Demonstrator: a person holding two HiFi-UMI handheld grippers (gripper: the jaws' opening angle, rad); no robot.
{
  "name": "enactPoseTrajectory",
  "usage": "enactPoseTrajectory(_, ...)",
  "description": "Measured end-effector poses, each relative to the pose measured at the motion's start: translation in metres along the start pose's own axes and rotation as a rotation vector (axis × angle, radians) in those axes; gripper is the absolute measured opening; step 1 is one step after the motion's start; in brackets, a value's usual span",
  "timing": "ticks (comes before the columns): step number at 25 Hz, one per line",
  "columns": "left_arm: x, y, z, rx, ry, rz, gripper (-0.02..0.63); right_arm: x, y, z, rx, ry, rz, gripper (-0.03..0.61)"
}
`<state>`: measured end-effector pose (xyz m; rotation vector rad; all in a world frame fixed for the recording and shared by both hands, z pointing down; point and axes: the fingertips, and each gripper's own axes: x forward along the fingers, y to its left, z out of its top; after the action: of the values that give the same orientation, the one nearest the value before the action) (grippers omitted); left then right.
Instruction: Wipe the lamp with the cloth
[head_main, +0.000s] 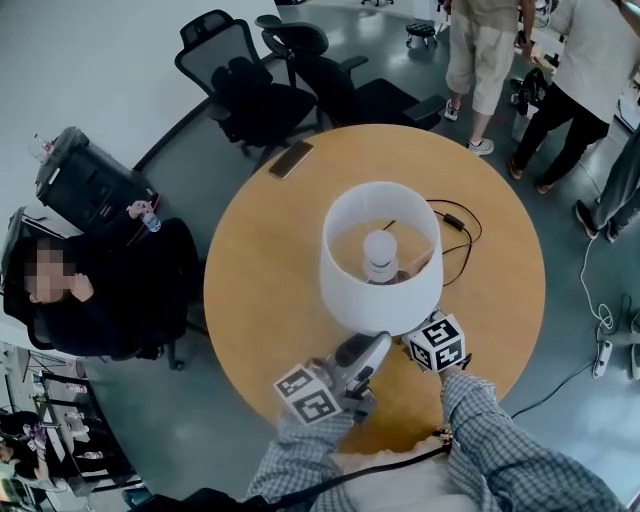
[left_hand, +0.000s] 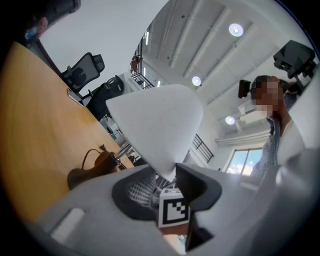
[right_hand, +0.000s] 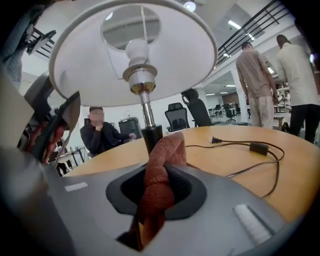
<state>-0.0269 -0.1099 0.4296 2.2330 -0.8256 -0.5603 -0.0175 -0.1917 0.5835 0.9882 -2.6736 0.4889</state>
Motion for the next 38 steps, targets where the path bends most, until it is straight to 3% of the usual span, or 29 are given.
enactPoseTrajectory(5, 0.002, 0.005, 0.001, -0.003, -0.002, 0.004, 0.123, 0.011, -0.003, -0.033, -0.033, 0.105, -0.014, 0.061)
enactPoseTrajectory(10, 0.000, 0.006, 0.002, -0.002, -0.002, 0.005, 0.123, 0.011, -0.002, -0.036, -0.037, 0.128, -0.030, 0.063)
enactPoseTrajectory(18, -0.002, 0.008, 0.001, 0.007, 0.004, 0.005, 0.123, -0.008, 0.028, 0.038, -0.014, -0.137, -0.005, 0.061)
enactPoseTrajectory(21, -0.002, 0.009, 0.002, 0.007, 0.002, 0.003, 0.123, -0.014, 0.035, 0.051, -0.025, -0.174, 0.006, 0.061)
enactPoseTrajectory(24, -0.001, 0.009, 0.002, 0.004, 0.000, 0.003, 0.121, -0.012, 0.032, 0.040, -0.044, -0.122, -0.004, 0.061)
enactPoseTrajectory(32, 0.001, 0.007, 0.002, 0.001, 0.013, 0.008, 0.121, 0.004, 0.023, -0.030, -0.074, 0.156, -0.015, 0.063)
enactPoseTrajectory(38, 0.002, 0.012, 0.004, 0.014, 0.022, 0.011, 0.123, -0.019, 0.014, -0.018, -0.049, 0.109, -0.023, 0.061)
